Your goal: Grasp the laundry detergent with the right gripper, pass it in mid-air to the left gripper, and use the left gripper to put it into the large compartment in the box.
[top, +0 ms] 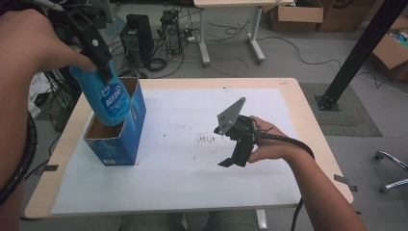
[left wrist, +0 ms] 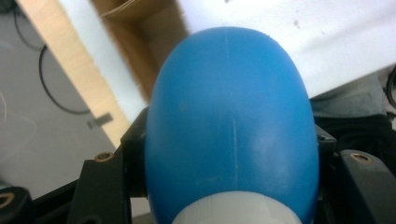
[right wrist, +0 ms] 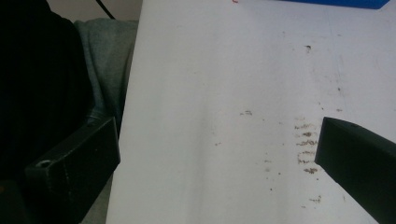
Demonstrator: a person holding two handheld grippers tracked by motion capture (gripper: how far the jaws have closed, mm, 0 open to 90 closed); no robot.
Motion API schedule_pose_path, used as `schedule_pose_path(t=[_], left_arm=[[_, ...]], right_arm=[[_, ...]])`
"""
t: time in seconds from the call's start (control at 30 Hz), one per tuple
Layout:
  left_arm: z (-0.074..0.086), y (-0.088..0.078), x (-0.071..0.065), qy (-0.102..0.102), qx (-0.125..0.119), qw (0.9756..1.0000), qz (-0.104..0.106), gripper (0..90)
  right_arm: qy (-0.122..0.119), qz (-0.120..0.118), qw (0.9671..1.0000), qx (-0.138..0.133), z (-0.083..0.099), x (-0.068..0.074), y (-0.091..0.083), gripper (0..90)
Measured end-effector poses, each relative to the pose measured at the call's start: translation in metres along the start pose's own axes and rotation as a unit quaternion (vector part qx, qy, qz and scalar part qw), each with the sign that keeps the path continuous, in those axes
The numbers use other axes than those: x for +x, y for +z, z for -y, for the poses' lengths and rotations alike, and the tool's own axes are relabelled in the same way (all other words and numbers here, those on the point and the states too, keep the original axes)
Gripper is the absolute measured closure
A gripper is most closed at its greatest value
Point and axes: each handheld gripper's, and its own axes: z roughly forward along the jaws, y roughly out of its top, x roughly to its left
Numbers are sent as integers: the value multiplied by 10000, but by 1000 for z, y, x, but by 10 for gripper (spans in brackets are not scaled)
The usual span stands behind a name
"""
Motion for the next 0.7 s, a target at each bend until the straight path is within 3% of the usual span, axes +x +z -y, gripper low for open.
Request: schedule_pose_path(t=[0.23, 0.4, 0.7], left_arm=[[-7, 9, 23, -671, 184, 9974, 187, 390], [-13, 20, 32, -994, 234, 9944, 256, 390], [-22, 42, 44, -1342, 212, 9906, 187, 390]], right_arm=[[70, 36, 9999, 81, 5, 0, -6, 0], [155, 56, 9998, 115, 11, 0, -7, 0], [136, 53, 9998, 112, 14, 1, -6, 0]])
